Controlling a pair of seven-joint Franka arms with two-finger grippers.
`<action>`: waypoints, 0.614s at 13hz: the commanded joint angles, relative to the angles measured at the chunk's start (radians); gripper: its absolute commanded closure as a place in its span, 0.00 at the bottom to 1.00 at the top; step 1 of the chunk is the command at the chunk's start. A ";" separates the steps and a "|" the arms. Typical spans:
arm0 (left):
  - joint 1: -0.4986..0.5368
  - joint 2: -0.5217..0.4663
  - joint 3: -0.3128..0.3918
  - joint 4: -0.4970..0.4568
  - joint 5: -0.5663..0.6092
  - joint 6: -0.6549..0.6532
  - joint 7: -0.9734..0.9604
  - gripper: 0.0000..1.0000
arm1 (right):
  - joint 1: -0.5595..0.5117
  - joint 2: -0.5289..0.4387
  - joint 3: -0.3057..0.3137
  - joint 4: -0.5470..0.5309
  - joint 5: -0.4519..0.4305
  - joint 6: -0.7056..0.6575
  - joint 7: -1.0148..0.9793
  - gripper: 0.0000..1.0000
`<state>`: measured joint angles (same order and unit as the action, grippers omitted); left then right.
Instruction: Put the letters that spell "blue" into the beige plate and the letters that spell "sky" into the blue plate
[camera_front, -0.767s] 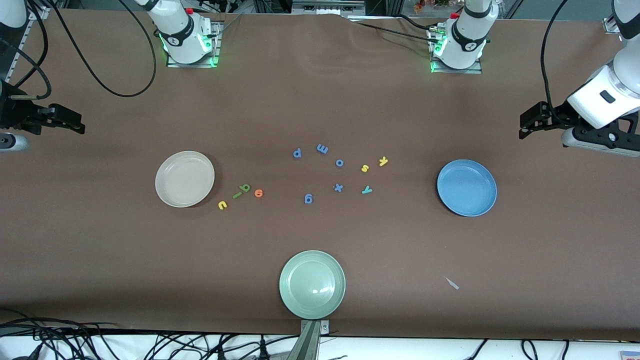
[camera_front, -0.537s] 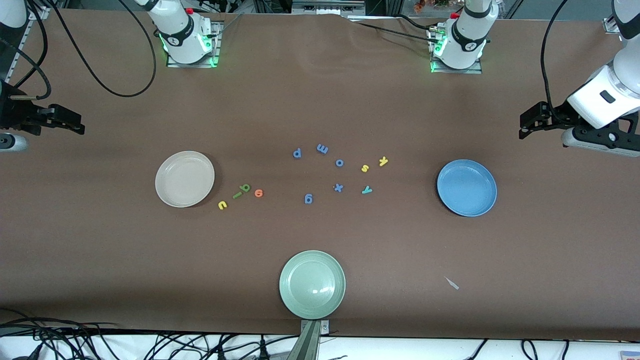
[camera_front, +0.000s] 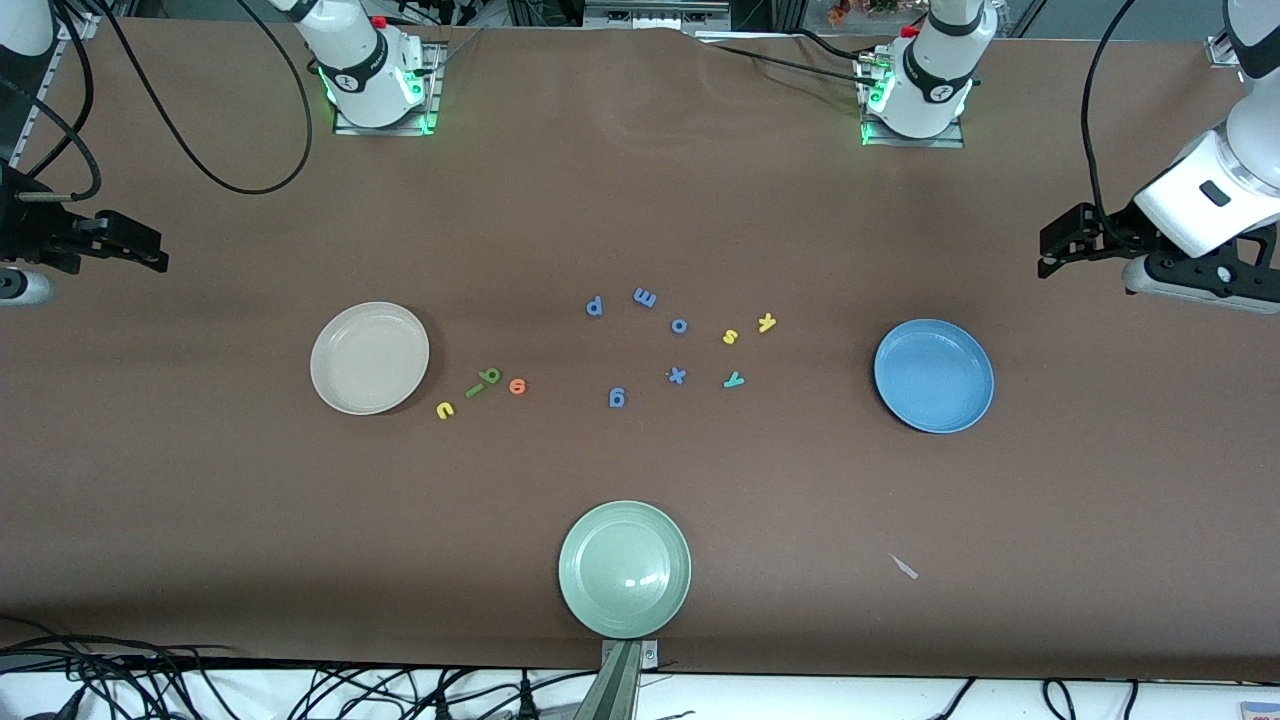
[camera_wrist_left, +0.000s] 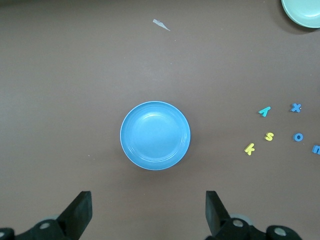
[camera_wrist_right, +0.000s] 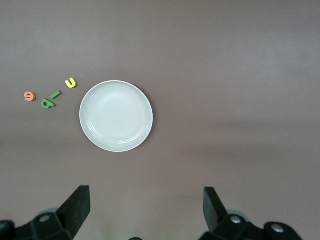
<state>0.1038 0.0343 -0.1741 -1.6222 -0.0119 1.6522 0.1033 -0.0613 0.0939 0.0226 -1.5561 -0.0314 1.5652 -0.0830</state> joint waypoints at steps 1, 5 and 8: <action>0.005 0.006 -0.007 0.019 0.007 -0.017 -0.004 0.00 | -0.008 0.004 0.004 0.011 0.022 -0.005 0.005 0.00; 0.005 0.006 -0.007 0.021 0.009 -0.017 -0.004 0.00 | -0.014 0.006 0.002 0.011 0.022 -0.004 0.005 0.00; 0.005 0.006 -0.007 0.019 0.009 -0.017 -0.004 0.00 | -0.015 0.013 0.002 0.016 0.025 0.006 0.005 0.00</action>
<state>0.1038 0.0343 -0.1741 -1.6222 -0.0119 1.6522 0.1033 -0.0653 0.0963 0.0216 -1.5561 -0.0289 1.5662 -0.0830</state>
